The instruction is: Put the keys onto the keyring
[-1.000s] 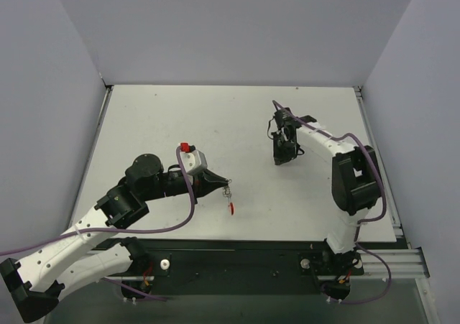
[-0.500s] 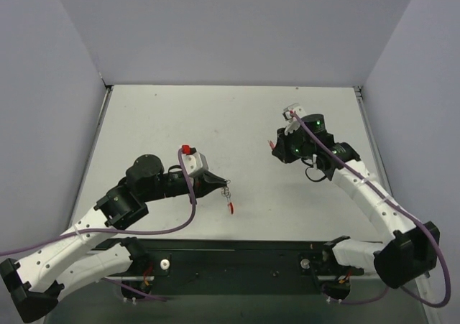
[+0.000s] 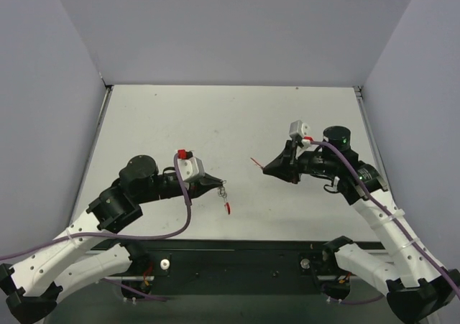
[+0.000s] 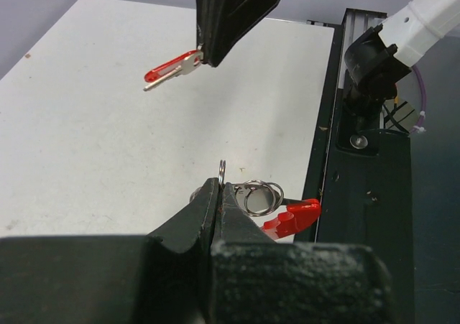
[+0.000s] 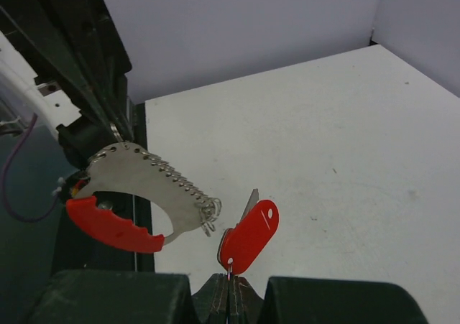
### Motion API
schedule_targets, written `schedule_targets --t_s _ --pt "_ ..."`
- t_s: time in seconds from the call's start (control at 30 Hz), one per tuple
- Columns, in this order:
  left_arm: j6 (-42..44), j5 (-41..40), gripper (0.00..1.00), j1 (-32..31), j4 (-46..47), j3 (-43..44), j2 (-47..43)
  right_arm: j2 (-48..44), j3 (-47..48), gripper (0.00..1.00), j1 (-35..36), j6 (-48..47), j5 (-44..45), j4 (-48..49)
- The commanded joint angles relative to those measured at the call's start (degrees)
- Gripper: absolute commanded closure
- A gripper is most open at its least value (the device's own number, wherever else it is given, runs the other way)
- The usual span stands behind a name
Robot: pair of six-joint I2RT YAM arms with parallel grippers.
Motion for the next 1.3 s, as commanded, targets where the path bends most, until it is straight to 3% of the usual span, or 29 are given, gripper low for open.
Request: schedule_targets --t_s 0.0,0.2,0.3,0.37,0.67,0.97,1.27 --pt "3.0 -0.9 1.0 -0.4 -1.5 4.1 -1.2 -0.4 0.8 1.0 0.4 -3.3 -16.0 0.6" --pt "3.4 -1.0 1.0 -0.4 -2.1 4.7 -1.3 0.0 2.7 1.0 0.5 -5.1 -17.6 -2.9" --pt "4.0 -1.8 1.0 -0.3 -3.0 4.9 -1.3 0.1 2.6 1.0 1.4 -5.1 -15.0 -3.1" --pt "5.0 -2.9 1.0 -0.3 -4.4 5.5 -1.4 0.2 2.0 1.0 2.6 -4.0 -6.9 -2.1" --pt "11.3 -4.9 1.0 -0.4 -5.3 3.4 -5.5 -4.7 -3.3 1.0 10.4 -19.4 -3.3 -1.5" --pt "20.2 -1.9 1.0 -0.3 -4.4 -1.9 -10.3 -4.5 2.2 1.0 13.5 -32.3 -8.0 -12.9" --pt "24.2 3.2 1.0 -0.3 1.4 -6.0 -12.8 -3.4 2.7 1.0 18.7 -39.9 -5.8 -14.8"
